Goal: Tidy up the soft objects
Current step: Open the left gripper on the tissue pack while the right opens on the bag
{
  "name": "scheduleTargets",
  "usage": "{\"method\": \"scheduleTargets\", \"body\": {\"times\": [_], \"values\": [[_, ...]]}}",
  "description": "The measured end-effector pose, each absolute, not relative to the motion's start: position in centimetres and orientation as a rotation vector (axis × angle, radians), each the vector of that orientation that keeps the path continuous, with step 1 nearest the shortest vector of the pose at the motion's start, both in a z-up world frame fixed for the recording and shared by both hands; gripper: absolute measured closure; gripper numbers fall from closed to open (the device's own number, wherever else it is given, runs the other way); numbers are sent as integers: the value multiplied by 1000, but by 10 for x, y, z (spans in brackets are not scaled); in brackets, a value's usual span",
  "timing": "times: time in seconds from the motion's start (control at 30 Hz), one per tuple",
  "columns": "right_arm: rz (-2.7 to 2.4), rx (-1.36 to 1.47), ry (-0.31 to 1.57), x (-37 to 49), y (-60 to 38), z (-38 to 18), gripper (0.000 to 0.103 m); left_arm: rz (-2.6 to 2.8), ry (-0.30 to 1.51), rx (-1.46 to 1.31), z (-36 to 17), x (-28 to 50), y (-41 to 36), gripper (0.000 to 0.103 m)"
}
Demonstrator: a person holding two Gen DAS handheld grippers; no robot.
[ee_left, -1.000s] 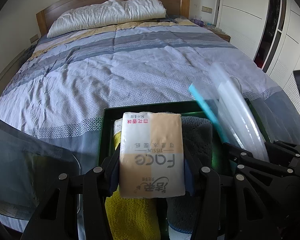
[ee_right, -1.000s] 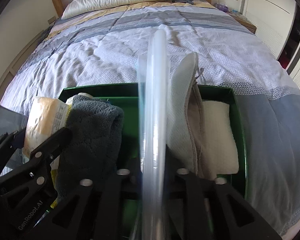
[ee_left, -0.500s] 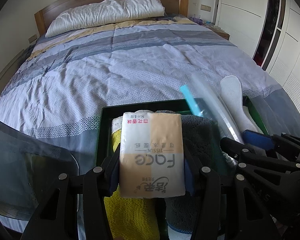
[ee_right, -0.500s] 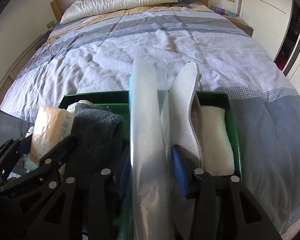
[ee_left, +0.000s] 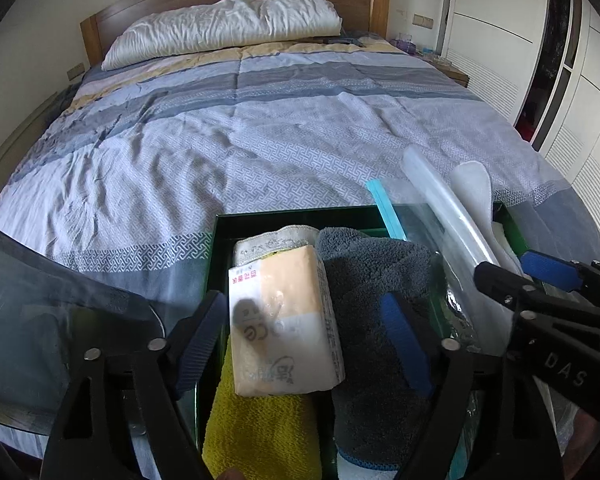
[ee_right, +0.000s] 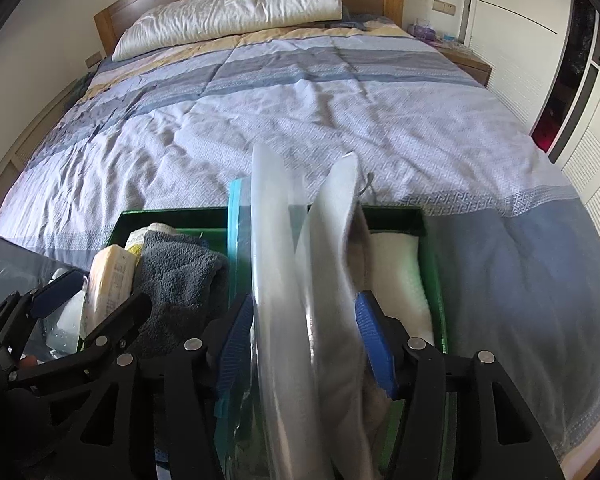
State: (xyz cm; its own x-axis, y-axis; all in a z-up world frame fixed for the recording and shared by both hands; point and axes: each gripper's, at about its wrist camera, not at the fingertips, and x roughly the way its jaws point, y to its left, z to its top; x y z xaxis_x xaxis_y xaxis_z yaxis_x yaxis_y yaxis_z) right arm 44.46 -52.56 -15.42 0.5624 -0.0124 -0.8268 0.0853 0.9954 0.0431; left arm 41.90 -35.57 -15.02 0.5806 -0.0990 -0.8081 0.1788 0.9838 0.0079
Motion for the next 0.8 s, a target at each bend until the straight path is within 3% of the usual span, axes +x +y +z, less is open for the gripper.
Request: {"method": "scheduleTargets", "body": {"times": [0.13,0.43,0.67,0.8], "values": [[-61,89,963,443,-530,-151,45,-146,930,88,-149,419,-355,14],[-64,108,931,437,-538,-142,39,-132,913,63,-142,416,-356,14],[-73,93,908,428,-544,-130,26,-140,902,52,-137,413,-363,10],[-64,64,902,425,-540,-125,24,-146,900,51,-135,410,-369,10]]}}
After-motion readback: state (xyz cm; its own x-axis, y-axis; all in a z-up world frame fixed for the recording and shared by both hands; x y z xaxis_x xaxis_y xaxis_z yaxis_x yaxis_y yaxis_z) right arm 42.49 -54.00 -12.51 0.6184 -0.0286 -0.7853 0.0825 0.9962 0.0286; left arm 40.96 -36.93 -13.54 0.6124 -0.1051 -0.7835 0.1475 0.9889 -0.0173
